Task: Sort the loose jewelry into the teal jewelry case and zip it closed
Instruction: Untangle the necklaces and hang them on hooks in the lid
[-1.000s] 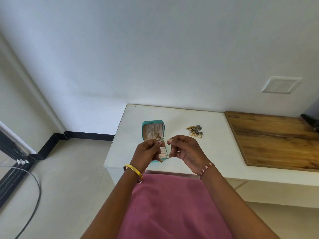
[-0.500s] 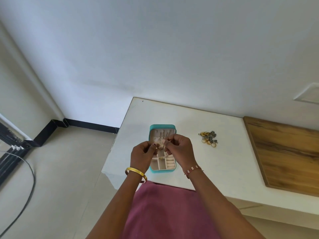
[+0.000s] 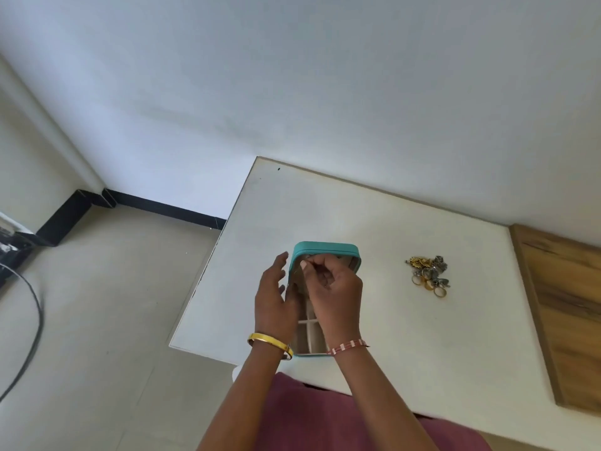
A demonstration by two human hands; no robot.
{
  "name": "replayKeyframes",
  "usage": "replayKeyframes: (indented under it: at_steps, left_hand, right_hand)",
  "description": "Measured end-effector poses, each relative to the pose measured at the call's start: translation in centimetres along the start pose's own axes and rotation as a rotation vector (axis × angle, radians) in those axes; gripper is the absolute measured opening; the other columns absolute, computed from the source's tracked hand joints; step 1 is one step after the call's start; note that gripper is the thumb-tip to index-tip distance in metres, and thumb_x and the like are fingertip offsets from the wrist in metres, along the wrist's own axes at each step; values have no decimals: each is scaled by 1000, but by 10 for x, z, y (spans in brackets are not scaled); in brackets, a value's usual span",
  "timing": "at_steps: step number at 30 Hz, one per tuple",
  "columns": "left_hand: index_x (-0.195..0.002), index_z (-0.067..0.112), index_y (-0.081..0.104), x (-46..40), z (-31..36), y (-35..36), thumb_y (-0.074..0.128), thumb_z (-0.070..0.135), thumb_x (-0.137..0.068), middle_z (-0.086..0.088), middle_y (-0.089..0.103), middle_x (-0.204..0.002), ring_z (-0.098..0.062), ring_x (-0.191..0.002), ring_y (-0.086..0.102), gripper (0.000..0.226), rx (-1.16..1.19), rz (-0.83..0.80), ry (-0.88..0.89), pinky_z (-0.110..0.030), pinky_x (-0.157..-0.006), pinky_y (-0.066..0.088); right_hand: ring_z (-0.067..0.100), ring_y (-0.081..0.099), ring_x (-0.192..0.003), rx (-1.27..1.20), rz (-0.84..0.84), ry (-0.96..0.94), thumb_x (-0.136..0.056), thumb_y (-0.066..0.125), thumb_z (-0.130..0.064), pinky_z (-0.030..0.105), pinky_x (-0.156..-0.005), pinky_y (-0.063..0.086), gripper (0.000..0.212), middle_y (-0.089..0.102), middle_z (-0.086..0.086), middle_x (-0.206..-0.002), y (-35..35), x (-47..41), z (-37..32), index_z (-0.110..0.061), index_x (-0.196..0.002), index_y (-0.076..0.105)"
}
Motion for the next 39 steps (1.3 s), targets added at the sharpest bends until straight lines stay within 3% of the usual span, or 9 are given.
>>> replayKeyframes:
  at_steps: [3, 8, 15, 17, 19, 22, 27, 31, 39]
  left_hand:
    - [-126, 20, 52, -6, -9, 8, 48, -7, -86, 3, 57, -123, -12, -111, 53, 48, 32, -37, -41, 1, -82, 40]
    - [-124, 19, 54, -5, -15, 5, 49, -7, -86, 11, 55, -113, -6, -104, 52, 46, 15, 9, -72, 2, -80, 37]
    - [-123, 16, 55, -4, -10, 5, 51, -7, -85, 9, 56, -112, -5, -102, 51, 44, 21, 14, -66, 9, -75, 34]
    - [-122, 15, 55, -5, -9, 5, 51, -7, -85, 4, 59, -116, -5, -102, 51, 43, 9, 12, -56, 9, -76, 34]
    - [-122, 15, 55, -5, -7, 4, 50, -7, -86, 0, 60, -119, -6, -102, 51, 43, 4, 5, -56, 4, -82, 35]
    - [-124, 16, 54, -6, -4, 4, 50, -5, -86, -1, 60, -122, -5, -102, 51, 43, -13, -3, -61, -10, -89, 37]
    - [-125, 17, 54, -8, -8, 3, 48, -6, -87, -2, 60, -123, -11, -107, 55, 44, -55, -13, -49, -17, -93, 40]
    - [-126, 16, 52, -9, -9, 2, 47, -7, -87, -2, 60, -123, -4, -101, 51, 46, -83, -13, -42, 3, -81, 34]
    - [-127, 16, 51, -9, -12, 4, 46, -8, -87, -6, 60, -124, -16, -109, 57, 47, -80, -29, -41, -3, -83, 35]
  right_hand:
    - [7, 62, -68, 61, 94, -116, -82, 66, -12, 8, -68, 48, 3, 68, -3, -75, 0, -1, -6, -11, -81, 69]
    - [20, 65, -69, 153, 220, -259, -80, 62, -16, 27, -67, 55, 10, 69, 5, -75, -1, 2, -16, -8, -78, 68]
    - [19, 66, -71, 164, 307, -227, -76, 65, -16, 22, -72, 52, 13, 71, 7, -77, -3, 6, -15, -5, -80, 70]
    - [10, 64, -72, 128, 322, -189, -75, 67, -15, 14, -72, 50, 12, 72, 7, -78, -6, 6, -10, -4, -82, 71]
    - [-3, 60, -72, 71, 338, -129, -75, 71, -9, -1, -72, 43, 8, 71, 2, -78, -9, 5, -4, -4, -82, 71]
    - [-16, 57, -75, -16, 332, -42, -75, 72, -4, -5, -69, 40, 7, 66, -8, -77, -10, 1, 6, -5, -82, 71]
    - [-5, 59, -80, -35, 310, -28, -76, 71, -5, -4, -72, 42, 8, 66, -8, -81, -12, -1, 9, -4, -84, 71]
    - [7, 64, -75, 50, 293, -68, -76, 71, -2, -3, -71, 42, 8, 72, 5, -82, -12, -1, 12, -3, -83, 71]
    - [23, 68, -76, 202, 221, -212, -76, 70, -7, 27, -72, 56, 12, 72, 10, -83, -9, 0, 3, -4, -88, 71]
Point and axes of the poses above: each hand's wrist, its own x-axis away from the middle knuckle, its own y-axis out of the palm, z = x × y, the point moved 10 cm from there along -x, towards the middle knuckle
